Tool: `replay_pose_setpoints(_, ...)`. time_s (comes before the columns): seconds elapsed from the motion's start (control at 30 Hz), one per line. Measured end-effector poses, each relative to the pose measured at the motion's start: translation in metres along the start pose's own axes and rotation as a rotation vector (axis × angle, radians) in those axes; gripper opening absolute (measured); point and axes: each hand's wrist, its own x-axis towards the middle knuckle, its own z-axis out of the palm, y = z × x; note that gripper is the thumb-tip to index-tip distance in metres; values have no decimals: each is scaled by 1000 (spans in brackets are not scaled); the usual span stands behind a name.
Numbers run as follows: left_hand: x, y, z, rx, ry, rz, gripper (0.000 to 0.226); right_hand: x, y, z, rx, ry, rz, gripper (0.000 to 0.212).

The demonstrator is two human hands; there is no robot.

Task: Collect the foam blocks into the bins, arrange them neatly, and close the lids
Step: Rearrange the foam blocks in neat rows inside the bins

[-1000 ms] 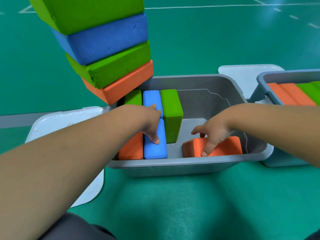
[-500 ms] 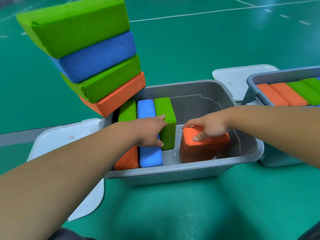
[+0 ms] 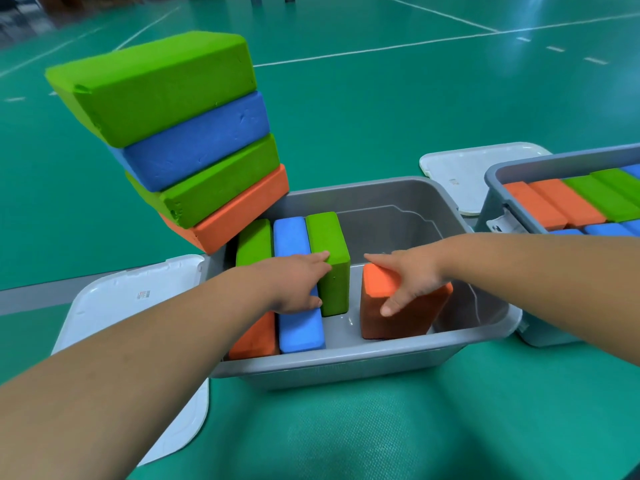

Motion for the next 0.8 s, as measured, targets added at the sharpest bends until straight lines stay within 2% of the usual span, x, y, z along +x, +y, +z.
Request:
replay_pose_setpoints(0.07,0,-1,1,-1,4,3,78,1,-1,3,-36,48,-9,128)
replay_pose_setpoints(0.17,1,-1,2,-3,13,6,79,0,-6,6,-123,140,-25,109)
replay_pose_setpoints(0.33,1,0,2,-11,-16,-4,81,-20,-20,-11,-221,165,-30,83)
replay_pose_setpoints(0.53,3,-7,-2,87,-38,7,89,-40,-29,-50,-106,250,-51,75)
replay_pose_setpoints(0.7,9,-8,0,78,-59,-9,100,-54,-37,-83,100,413,-14,82)
replay_pose_setpoints(0.8,9,-12,1,-1,-24,19,106,-62,-45,-98,279,440,19,89)
